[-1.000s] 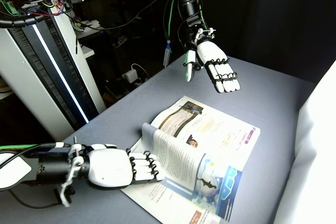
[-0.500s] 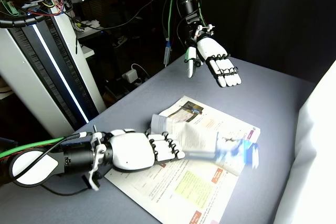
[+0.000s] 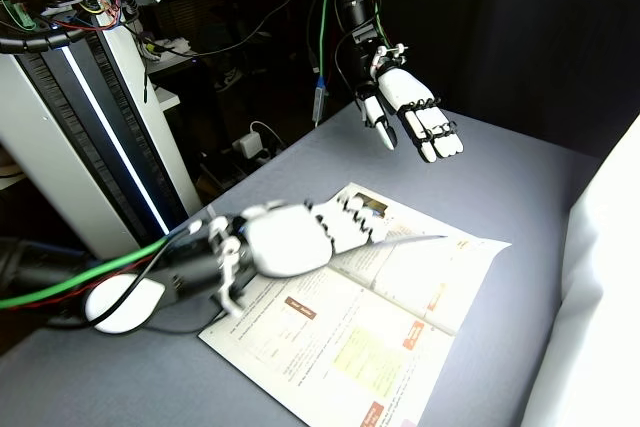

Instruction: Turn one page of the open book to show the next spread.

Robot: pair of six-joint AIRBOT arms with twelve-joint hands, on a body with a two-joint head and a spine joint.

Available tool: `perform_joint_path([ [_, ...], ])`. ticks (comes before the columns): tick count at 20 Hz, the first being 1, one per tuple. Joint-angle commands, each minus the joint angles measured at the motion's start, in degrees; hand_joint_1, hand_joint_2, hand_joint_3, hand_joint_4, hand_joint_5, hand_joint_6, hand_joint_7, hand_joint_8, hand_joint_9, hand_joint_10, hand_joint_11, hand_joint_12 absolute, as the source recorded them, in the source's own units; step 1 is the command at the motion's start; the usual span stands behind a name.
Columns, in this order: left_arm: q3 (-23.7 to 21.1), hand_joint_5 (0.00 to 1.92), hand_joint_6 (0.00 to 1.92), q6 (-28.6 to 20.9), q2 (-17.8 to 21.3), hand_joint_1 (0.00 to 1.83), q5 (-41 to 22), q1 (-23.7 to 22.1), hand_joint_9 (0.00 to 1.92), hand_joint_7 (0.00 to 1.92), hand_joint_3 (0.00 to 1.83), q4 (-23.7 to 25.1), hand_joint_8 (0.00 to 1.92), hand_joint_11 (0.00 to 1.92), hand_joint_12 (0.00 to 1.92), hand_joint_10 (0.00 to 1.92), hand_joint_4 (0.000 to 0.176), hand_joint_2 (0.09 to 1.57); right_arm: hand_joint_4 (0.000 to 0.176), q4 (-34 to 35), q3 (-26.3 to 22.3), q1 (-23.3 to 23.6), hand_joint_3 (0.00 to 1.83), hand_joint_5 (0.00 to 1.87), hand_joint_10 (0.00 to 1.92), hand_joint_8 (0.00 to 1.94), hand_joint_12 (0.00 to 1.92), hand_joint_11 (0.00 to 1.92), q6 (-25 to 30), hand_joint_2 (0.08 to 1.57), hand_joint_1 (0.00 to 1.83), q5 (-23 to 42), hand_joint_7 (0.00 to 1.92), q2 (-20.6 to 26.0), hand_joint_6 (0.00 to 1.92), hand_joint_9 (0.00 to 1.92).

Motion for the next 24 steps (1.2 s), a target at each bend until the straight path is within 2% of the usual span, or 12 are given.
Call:
perform_joint_path([
  [1, 0.3, 0.0, 0.0, -0.2, 0.0, 0.01, -6.8, -0.1, 0.02, 0.0, 0.04, -1.5, 0.0, 0.0, 0.24, 0.0, 0.0, 1.54, 0.0, 2.3, 0.1, 1.4, 0.0, 0.0, 0.0, 0.0, 0.0, 0.0, 0.0, 1.09, 0.0, 6.9, 0.0, 0.5, 0.0, 0.0],
  [2, 0.4, 0.0, 0.0, -0.2, -0.1, 0.01, -6.9, -0.2, 0.02, 0.0, 0.04, -1.5, 0.0, 0.0, 0.24, 0.0, 0.0, 1.54, 0.0, 2.1, 0.1, 2.4, 0.0, 0.0, 0.0, 0.0, 0.0, 0.0, -0.1, 1.09, 0.0, 7.7, 0.0, 0.3, 0.0, 0.0],
  [3, 0.5, 0.18, 0.03, -0.2, -0.1, 0.38, -6.9, -0.2, 0.07, 0.12, 0.05, -1.5, 0.02, 0.0, 0.05, 0.01, 0.0, 1.55, 0.0, 1.9, 0.0, 3.3, 0.0, 0.0, 0.0, 0.0, 0.0, 0.0, -0.1, 1.09, 0.0, 8.5, 0.0, 0.1, 0.0, 0.0],
  [4, 0.6, 0.03, 0.01, -0.3, -0.3, 0.08, -6.9, -0.2, 0.01, 0.02, 0.0, -1.5, 0.0, 0.0, 0.01, 0.0, 0.0, 1.42, 0.0, 1.8, -0.2, 4.5, 0.0, 0.0, 0.0, 0.0, 0.0, 0.0, -0.4, 1.08, 0.0, 9.5, 0.0, -0.1, 0.0, 0.0],
  [6, 0.8, 0.0, 0.0, -0.4, -0.6, 0.0, -6.9, -0.3, 0.0, 0.0, 0.0, -1.4, 0.0, 0.0, 0.0, 0.0, 0.0, 1.39, 0.0, 1.5, -0.5, 6.6, 0.0, 0.0, 0.0, 0.0, 0.0, 0.0, -0.5, 1.1, 0.01, 11.4, 0.0, -0.1, 0.0, 0.0],
  [8, 0.9, 0.0, 0.0, -0.5, -0.7, 0.0, -6.9, -0.5, 0.0, 0.0, 0.0, -1.3, 0.0, 0.0, 0.0, 0.0, 0.0, 1.39, 0.0, 1.5, -1.3, 7.6, 0.0, 0.0, 0.0, 0.0, 0.0, 0.0, -0.5, 1.07, 0.0, 13.2, 0.0, 0.8, 0.0, 0.0],
  [12, 0.7, 0.0, 0.0, -0.6, -0.7, 0.0, -7.0, -1.0, 0.0, 0.0, 0.0, -1.1, 0.0, 0.0, 0.0, 0.0, 0.0, 1.39, 0.0, 2.4, -4.3, 8.0, 0.0, 0.0, 0.0, 0.0, 0.0, 0.0, -1.2, 1.06, 0.0, 14.5, 0.0, 6.7, 0.0, 0.0],
  [16, 0.3, 0.0, 0.0, -0.5, -0.7, 0.0, -7.7, -1.0, 0.0, 0.0, 0.0, -1.4, 0.0, 0.0, 0.0, 0.0, 0.0, 1.39, 0.0, 6.3, -8.7, 8.0, 0.0, 0.0, 0.0, 0.0, 0.0, 0.0, -6.8, 1.06, 0.0, 14.1, 0.0, 12.2, 0.0, 0.0],
  [17, 0.2, 0.0, 0.0, -0.5, -0.7, 0.0, -7.9, -0.9, 0.0, 0.0, 0.0, -1.5, 0.0, 0.0, 0.0, 0.0, 0.0, 1.39, 0.0, 6.8, -9.6, 7.7, 0.0, 0.0, 0.0, 0.0, 0.0, 0.0, -7.6, 1.06, 0.0, 13.7, 0.0, 13.8, 0.0, 0.0],
  [18, 0.1, 0.0, 0.0, -0.4, -0.7, 0.23, -8.0, -0.9, 0.0, 0.0, 0.0, -1.6, 0.0, 0.0, 0.0, 0.0, 0.0, 1.41, 0.0, 6.9, -10.2, 7.2, 0.0, 0.0, 0.0, 0.0, 0.0, 0.0, -8.0, 1.07, 0.0, 13.0, 0.0, 15.4, 0.0, 0.0],
  [21, 0.0, 0.01, 0.0, -0.2, -0.7, 0.3, -8.7, -0.9, 0.0, 0.0, 0.0, -1.8, 0.0, 0.0, 0.0, 0.0, 0.0, 1.37, 0.0, 7.2, -11.5, 5.6, 0.0, 0.0, 0.0, 0.0, 0.0, 0.0, -8.4, 1.07, 0.0, 10.2, 0.0, 19.3, 0.0, 0.0],
  [24, 0.0, 0.0, 0.0, -0.2, -0.7, 0.21, -9.1, -0.9, 0.0, 0.0, 0.0, -1.9, 0.0, 0.0, 0.0, 0.0, 0.0, 1.36, 0.0, 7.1, -13.2, 3.4, 0.0, 0.0, 0.0, 0.0, 0.0, 0.0, -8.5, 1.06, 0.0, 7.4, 0.0, 23.2, 0.0, 0.0],
])
